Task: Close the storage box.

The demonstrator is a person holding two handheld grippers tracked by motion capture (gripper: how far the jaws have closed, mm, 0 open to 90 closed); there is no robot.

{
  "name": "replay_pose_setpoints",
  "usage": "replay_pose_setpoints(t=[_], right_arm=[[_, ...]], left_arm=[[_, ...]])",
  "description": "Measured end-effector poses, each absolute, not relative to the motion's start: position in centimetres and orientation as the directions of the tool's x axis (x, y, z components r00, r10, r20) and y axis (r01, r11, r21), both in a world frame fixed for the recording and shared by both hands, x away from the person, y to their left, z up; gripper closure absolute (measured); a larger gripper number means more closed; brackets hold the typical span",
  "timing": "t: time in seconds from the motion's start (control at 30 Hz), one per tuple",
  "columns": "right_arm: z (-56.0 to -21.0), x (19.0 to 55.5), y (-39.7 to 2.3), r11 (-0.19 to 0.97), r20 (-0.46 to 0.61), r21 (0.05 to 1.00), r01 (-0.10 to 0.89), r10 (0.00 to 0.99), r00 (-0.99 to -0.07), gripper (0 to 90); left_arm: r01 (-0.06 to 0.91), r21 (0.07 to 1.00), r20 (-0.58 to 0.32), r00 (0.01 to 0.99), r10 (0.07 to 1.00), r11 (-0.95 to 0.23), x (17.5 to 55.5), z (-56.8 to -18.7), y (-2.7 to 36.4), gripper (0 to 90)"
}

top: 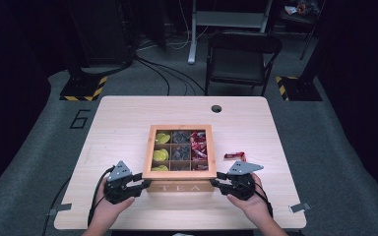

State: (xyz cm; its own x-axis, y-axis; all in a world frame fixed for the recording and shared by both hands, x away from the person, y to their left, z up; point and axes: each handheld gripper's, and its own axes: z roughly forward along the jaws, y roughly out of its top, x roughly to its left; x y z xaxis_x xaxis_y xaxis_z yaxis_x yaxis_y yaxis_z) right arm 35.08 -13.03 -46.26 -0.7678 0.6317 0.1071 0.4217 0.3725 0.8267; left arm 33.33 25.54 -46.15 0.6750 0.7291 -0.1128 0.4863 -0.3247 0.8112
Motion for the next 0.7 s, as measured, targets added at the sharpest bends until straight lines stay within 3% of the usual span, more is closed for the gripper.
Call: replay_pose_setpoints(t=[0.7], right_arm=[[-46.34, 34.94, -13.07, 0.372, 0.118, 0.819, 0.438, 0.637, -0.762, 63.1]], left_arm=[[0.5, 0.805, -0.128, 0.673, 0.728, -0.321, 33.12, -46.12, 25.71, 59.0]])
